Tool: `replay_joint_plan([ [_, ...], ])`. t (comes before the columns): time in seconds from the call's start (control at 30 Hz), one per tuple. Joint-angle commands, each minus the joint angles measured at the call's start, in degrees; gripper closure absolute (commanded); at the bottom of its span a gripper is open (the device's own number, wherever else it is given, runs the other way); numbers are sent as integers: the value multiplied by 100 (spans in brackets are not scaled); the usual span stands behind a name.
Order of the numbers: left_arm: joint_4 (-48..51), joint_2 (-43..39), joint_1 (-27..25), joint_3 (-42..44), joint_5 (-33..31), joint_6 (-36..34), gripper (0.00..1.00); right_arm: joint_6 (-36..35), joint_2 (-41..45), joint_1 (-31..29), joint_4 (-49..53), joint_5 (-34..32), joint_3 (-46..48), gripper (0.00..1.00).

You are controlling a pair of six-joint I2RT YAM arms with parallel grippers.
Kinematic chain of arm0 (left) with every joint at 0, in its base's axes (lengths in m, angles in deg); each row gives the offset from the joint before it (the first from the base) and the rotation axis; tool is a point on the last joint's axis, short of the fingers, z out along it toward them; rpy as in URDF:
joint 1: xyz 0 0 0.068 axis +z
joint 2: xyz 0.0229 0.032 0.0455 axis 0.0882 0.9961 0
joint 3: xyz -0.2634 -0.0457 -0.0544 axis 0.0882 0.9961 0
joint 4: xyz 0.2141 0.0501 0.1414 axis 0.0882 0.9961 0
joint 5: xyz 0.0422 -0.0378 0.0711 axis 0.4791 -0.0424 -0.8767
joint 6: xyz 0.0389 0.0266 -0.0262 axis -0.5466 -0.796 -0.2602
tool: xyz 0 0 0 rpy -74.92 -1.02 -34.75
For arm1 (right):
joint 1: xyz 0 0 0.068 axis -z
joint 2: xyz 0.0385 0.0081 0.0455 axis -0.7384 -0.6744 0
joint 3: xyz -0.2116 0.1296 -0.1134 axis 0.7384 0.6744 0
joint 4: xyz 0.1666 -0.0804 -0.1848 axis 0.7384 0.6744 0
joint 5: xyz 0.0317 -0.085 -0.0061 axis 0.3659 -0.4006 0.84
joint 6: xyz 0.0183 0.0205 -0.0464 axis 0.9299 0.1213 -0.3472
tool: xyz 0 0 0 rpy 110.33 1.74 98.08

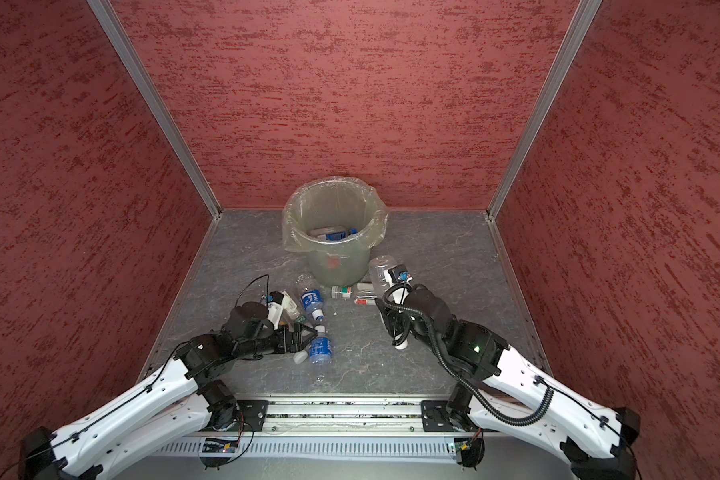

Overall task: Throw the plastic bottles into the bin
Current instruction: 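Lift the clear bottle with the right gripper off the table, then carry the clear bottle over the wastebasket and open the right gripper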

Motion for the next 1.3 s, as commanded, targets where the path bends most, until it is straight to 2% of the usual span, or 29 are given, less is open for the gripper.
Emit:
replay_joint_plan([
  [0.0,-179,-50,-77,-186,0,-101,3,120,95,-59,-262,-602,-34,61],
  [0.33,-65,-30,-129,-274,-70,-153,3,-33,267,-59,-545,-1006,-253,60],
  [0.57,20,-56,-123,-296,-125,-162,3,-339,-96,-58,-808,-1268,-895,60],
  [0.67,71,-73,-129,-323,-136,-176,3,-681,-658,-59,-1024,-1449,-1558,59],
  [0.77,140,-108,-123,-344,-151,-219,3,-1175,-1738,37,-1261,-1607,-2664,58],
  [0.87,179,-206,-123,-324,-172,-233,3,-1396,-3069,529,-1281,-1229,-4166,58],
  [0.93,245,-310,-126,-311,-205,-199,3,-1396,-4023,949,-1165,-853,-5291,52],
  [0.97,303,-389,-123,-300,-231,-173,3,-1383,-4533,1169,-1048,-677,-5886,43],
  [1.03,483,-592,-140,-288,-285,-130,3,-1284,-5489,1476,-531,-280,-7116,20],
  [1.07,601,-731,-135,-287,-340,-108,3,-1212,-5950,1574,-266,-241,-7728,12],
  [1.13,811,-1015,-135,-271,-433,-51,3,-1131,-6570,1670,191,-112,-8620,2],
  [1.2,985,-1254,-131,-236,-516,-4,3,-1081,-6787,1679,327,-203,-8929,1],
  [1.27,1134,-1392,-132,-222,-582,15,2,-1059,-6634,1690,121,-274,-8671,1],
])
